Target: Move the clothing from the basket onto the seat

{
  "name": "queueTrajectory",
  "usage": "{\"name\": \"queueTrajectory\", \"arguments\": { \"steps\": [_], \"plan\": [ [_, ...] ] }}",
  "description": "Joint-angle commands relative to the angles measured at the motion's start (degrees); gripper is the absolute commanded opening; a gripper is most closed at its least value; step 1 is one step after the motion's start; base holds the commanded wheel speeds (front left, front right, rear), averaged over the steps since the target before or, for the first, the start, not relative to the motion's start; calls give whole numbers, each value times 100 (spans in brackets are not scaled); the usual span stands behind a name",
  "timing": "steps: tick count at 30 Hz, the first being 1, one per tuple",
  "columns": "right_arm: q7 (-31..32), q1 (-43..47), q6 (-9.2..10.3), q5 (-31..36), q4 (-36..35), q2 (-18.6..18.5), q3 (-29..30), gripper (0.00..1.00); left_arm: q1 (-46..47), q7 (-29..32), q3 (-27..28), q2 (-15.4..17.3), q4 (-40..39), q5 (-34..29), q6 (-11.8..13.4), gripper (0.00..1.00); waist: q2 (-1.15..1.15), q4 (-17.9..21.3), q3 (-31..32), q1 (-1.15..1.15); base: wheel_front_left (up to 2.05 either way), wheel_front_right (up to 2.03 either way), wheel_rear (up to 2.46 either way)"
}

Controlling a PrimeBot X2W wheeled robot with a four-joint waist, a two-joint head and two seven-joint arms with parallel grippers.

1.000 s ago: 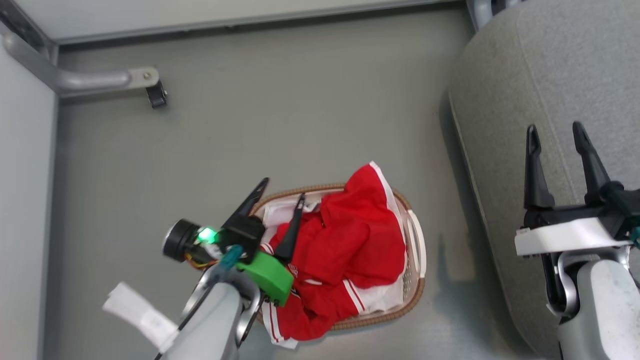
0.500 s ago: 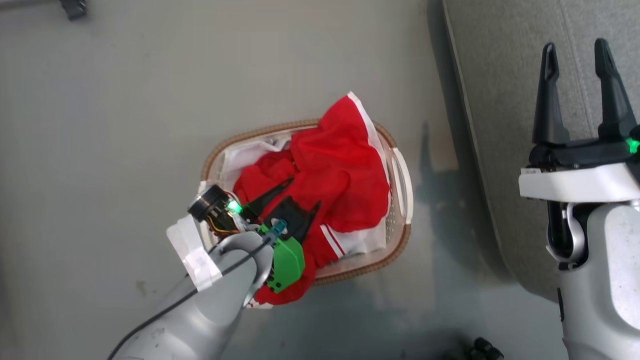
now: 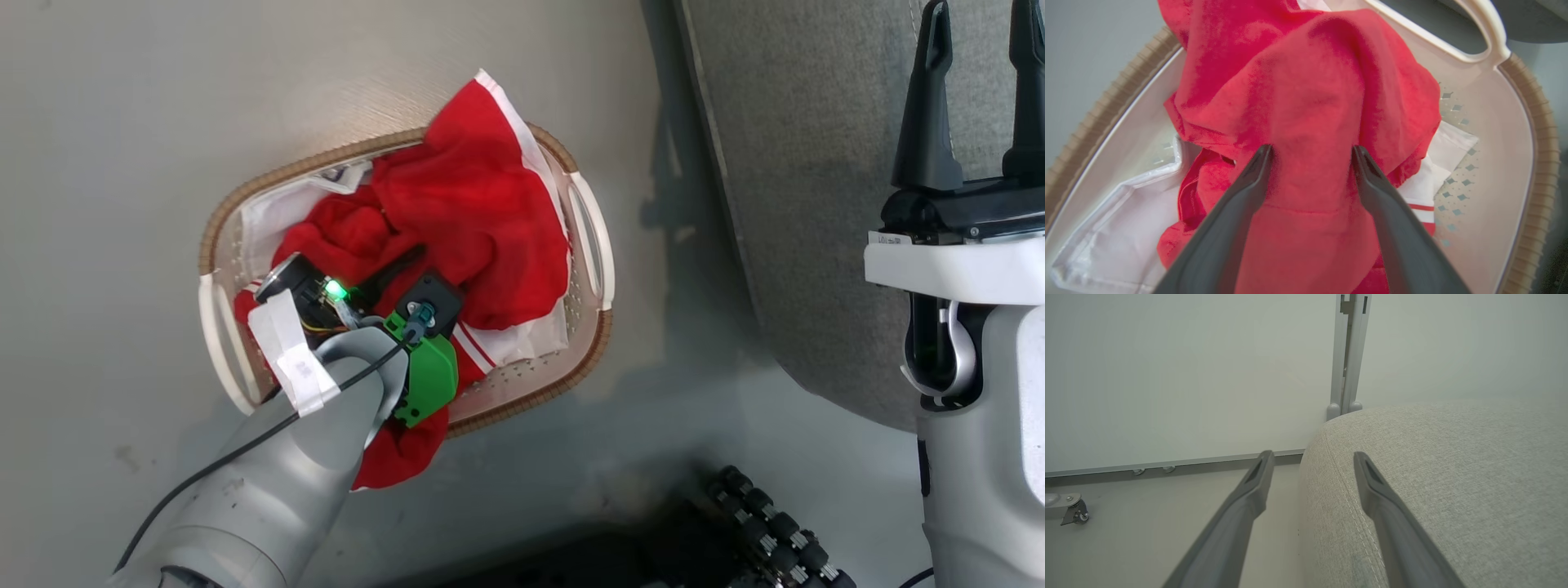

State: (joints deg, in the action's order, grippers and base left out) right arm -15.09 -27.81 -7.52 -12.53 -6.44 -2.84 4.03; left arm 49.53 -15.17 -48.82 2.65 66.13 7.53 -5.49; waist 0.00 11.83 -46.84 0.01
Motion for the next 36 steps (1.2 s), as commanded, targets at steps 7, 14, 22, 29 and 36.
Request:
{"name": "queueTrajectory", "arguments": {
  "steps": [7,14,22,29,36],
  "plan": [
    [-12,-145,6,-123,-35,-11,-58,100,359,26,-64,41,308,143,233,100,0,334,-459,-1,0,0,0],
    [-12,-153,5,-85,25,-12,-56,100,358,2,-162,39,223,273,159,0,0,258,-425,-1,0,0,0],
    [-12,-39,6,101,207,-12,-21,100,27,-4,-60,92,-576,451,179,0,0,-21,-25,-1,0,0,0],
    [-12,211,6,385,473,-15,-2,100,-375,-6,131,321,-1584,388,134,0,0,-448,671,-1,0,0,0],
    [-12,631,6,679,837,-17,19,100,-644,-6,-14,473,-2262,120,-6,0,0,-844,1595,-1,0,0,0]
  ]
}}
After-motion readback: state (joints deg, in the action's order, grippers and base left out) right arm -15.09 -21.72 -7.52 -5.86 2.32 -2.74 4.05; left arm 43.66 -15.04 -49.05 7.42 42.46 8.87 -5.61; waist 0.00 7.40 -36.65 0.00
